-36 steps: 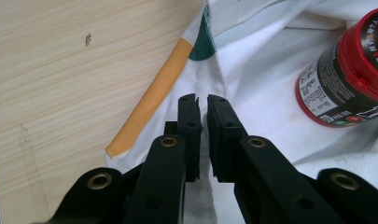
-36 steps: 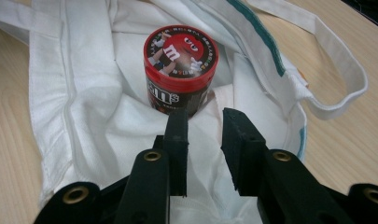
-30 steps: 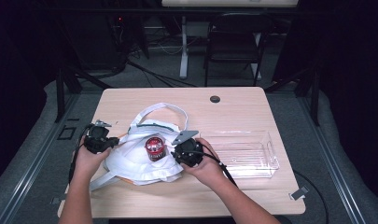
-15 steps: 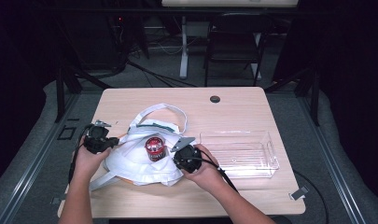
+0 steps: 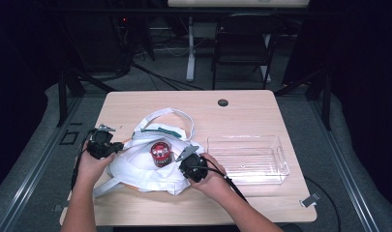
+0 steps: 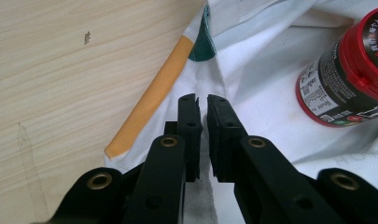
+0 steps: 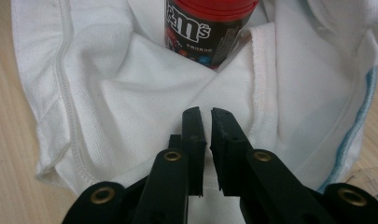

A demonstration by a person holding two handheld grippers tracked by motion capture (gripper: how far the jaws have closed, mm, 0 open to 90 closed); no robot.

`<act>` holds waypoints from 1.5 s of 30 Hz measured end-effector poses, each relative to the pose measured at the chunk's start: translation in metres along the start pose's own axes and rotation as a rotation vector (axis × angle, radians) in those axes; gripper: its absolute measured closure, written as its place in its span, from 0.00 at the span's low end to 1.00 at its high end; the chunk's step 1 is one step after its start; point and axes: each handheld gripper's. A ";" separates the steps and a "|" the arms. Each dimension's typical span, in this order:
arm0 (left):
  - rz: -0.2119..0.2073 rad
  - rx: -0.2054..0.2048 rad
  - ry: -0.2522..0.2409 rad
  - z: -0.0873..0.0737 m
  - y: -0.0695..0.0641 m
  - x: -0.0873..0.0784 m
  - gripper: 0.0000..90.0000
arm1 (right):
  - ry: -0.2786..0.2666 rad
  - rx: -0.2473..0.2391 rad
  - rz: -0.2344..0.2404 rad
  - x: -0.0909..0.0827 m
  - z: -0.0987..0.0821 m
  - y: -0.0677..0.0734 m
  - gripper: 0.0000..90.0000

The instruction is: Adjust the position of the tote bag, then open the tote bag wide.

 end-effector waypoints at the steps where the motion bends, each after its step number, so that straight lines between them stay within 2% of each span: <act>1: 0.000 0.001 -0.002 0.000 0.000 0.000 0.94 | 0.001 0.001 -0.002 0.001 0.000 0.000 0.93; 18: -0.012 -0.003 0.009 0.000 0.001 -0.001 0.94 | 0.032 -0.013 -0.008 0.009 -0.006 0.004 0.91; 28: -0.006 -0.004 0.003 -0.001 0.001 0.000 0.94 | 0.022 -0.013 -0.024 0.010 -0.007 0.006 0.89; 34: 0.000 -0.001 0.000 -0.001 0.001 0.000 0.94 | 0.006 -0.004 -0.039 0.004 -0.004 0.003 0.82; 45: -0.012 -0.014 -0.003 -0.001 0.003 -0.001 0.94 | -0.027 0.011 -0.031 -0.007 0.005 -0.006 0.68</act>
Point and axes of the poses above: each handheld gripper's, and its own axes: x roughly forward along the jaws, z roughly out of its top, y roughly to its left, and after that the axes turned 9 degrees about -y, right-handed
